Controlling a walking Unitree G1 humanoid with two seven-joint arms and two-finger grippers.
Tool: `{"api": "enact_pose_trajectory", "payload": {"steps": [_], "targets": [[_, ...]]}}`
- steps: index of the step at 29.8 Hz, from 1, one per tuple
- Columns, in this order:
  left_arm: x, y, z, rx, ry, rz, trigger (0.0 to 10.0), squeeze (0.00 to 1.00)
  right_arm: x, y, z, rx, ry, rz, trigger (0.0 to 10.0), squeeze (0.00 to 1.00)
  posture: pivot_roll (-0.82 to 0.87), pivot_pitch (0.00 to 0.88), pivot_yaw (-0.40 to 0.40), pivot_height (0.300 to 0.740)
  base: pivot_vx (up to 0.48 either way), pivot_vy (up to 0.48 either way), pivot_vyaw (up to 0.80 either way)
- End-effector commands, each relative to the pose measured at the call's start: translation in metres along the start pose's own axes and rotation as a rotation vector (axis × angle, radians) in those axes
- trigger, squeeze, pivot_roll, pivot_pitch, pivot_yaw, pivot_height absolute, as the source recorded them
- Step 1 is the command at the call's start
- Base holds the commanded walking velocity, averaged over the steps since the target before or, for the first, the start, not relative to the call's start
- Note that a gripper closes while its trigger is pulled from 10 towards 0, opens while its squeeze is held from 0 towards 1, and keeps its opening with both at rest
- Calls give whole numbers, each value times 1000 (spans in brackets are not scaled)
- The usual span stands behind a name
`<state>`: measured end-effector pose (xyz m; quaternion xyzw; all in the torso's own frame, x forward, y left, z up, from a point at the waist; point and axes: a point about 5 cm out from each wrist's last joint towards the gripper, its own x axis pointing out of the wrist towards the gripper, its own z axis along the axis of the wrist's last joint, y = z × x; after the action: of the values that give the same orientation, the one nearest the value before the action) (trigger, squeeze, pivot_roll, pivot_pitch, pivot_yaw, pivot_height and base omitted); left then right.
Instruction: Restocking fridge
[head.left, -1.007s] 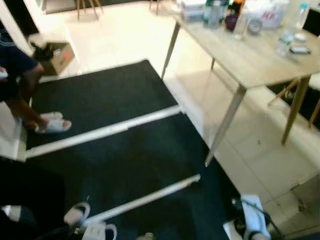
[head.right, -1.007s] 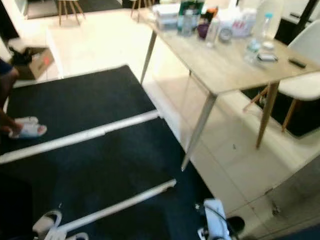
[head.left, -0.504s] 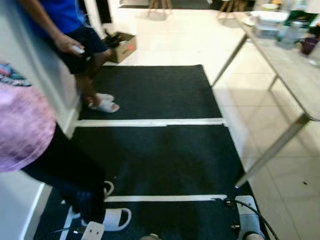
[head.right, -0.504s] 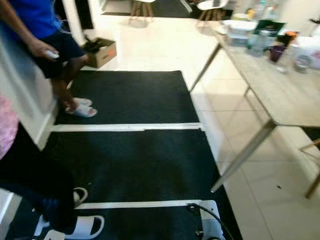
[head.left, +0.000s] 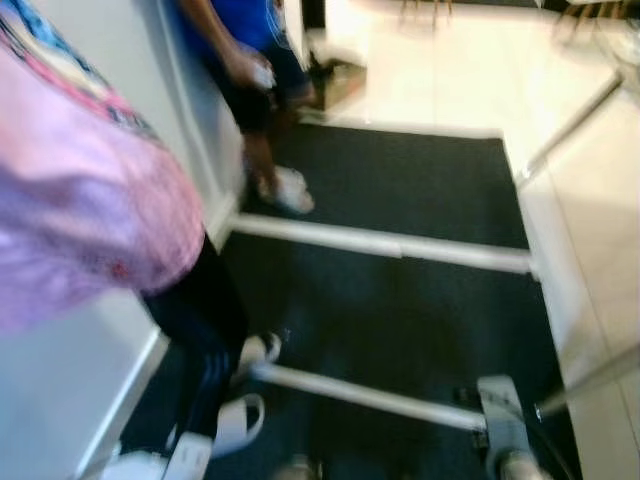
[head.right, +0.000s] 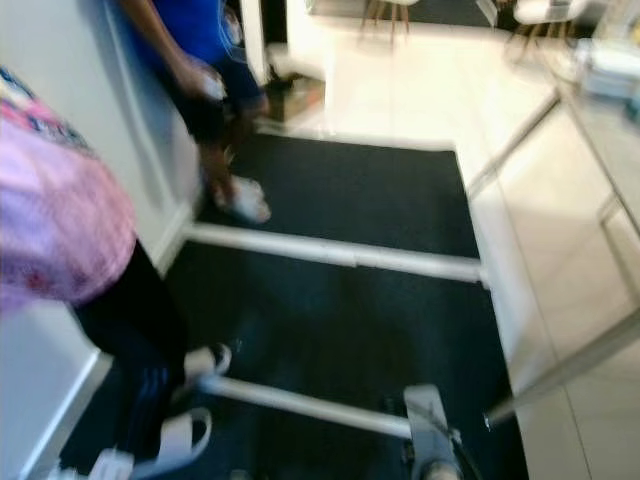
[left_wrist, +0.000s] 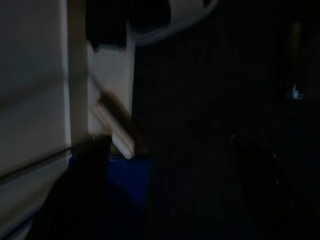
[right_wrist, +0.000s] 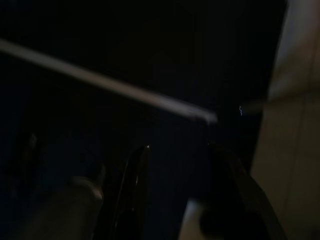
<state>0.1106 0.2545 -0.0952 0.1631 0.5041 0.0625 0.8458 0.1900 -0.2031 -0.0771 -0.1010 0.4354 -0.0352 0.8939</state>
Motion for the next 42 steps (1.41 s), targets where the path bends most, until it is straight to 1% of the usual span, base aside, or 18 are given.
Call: {"api": "enact_pose_trajectory", "payload": {"steps": [1, 2, 3, 7, 8, 9, 12, 13, 14, 16, 17, 18, 22, 25, 29, 32, 36, 42], "targets": [[4, 10, 23, -58, -85, 40, 10000, 0, 0, -3, 7, 52, -55, -5, 10000, 0, 13, 82, -40, 740, 0, 0, 0], [4, 10, 23, -58, -85, 40, 10000, 0, 0, -3, 7, 52, -55, -5, 10000, 0, 13, 82, -40, 740, 0, 0, 0], [6, 14, 32, -74, -118, 48, 10000, 0, 1, -3, 14, 87, -83, -8, 10000, 0, 13, 80, -40, 740, 0, 0, 0], [7, 25, 105, -60, -377, 43, 10000, 0, 3, -8, 34, 178, -168, -26, 10000, 0, 10, 78, -38, 740, 0, 0, 0], [5, 22, 124, -44, -451, 21, 10000, 0, 3, -9, 38, 193, -187, -32, 10000, 0, 7, 77, -35, 740, 0, 0, 0], [3, 20, 137, -32, -499, 6, 10000, 0, 3, -10, 40, 202, -200, -37, 10000, 0, 7, 77, -35, 740, 0, 0, 0], [-15, -8, 187, 11, -695, -118, 10000, 0, 2, -15, 50, 256, -255, -64, 10000, 0, -4, 78, -31, 740, 0, 0, 0], [-15, -8, 187, 11, -695, -118, 10000, 0, 2, -15, 50, 256, -255, -64, 10000, 0, -4, 78, -31, 740, 0, 0, 0], [-24, -21, 202, 15, -752, -178, 10000, 0, 1, -18, 53, 284, -278, -77, 10000, 0, -10, 78, -30, 740, 0, 0, 0], [-42, -42, 222, 15, -824, -279, 10000, 0, 0, -22, 58, 327, -314, -98, 10000, 0, -17, 79, -29, 740, 0, 0, 0], [-42, -42, 222, 15, -824, -279, 10000, 0, 0, -22, 58, 327, -314, -98, 10000, 0, -17, 79, -29, 740, 0, 0, 0], [-55, -57, 233, 17, -877, -340, 10000, 0, -1, -25, 61, 337, -341, -112, 10000, 0, -23, 79, -29, 740, 0, 0, 0], [-68, -69, 244, -23, -942, -377, 10000, 0, -2, -27, 64, 325, -373, -121, 10000, 0, -23, 80, -34, 740, 0, 0, 0], [-71, -69, 247, -40, -966, -372, 10000, 0, -2, -27, 66, 318, -392, -125, 10000, 0, -20, 80, -37, 740, 0, 0, 0], [-74, -53, 249, -83, -975, -265, 10000, 0, -5, -22, 76, 333, -460, -80, 10000, 0, -13, 79, -39, 740, 0, 0, 0], [-75, -45, 248, -90, -966, -234, 10000, 0, -7, -19, 85, 327, -514, -58, 10000, 0, -9, 79, -34, 740, 0, 0, 0], [-75, -41, 248, -86, -963, -222, 10000, 0, -9, -16, 95, 319, -557, -42, 10000, 0, -8, 80, -31, 740, 0, 0, 0], [-70, -38, 248, -88, -958, -206, 10000, 0, -10, -14, 103, 307, -589, -30, 10000, 0, -7, 79, -30, 740, 352, 0, 0]]}}
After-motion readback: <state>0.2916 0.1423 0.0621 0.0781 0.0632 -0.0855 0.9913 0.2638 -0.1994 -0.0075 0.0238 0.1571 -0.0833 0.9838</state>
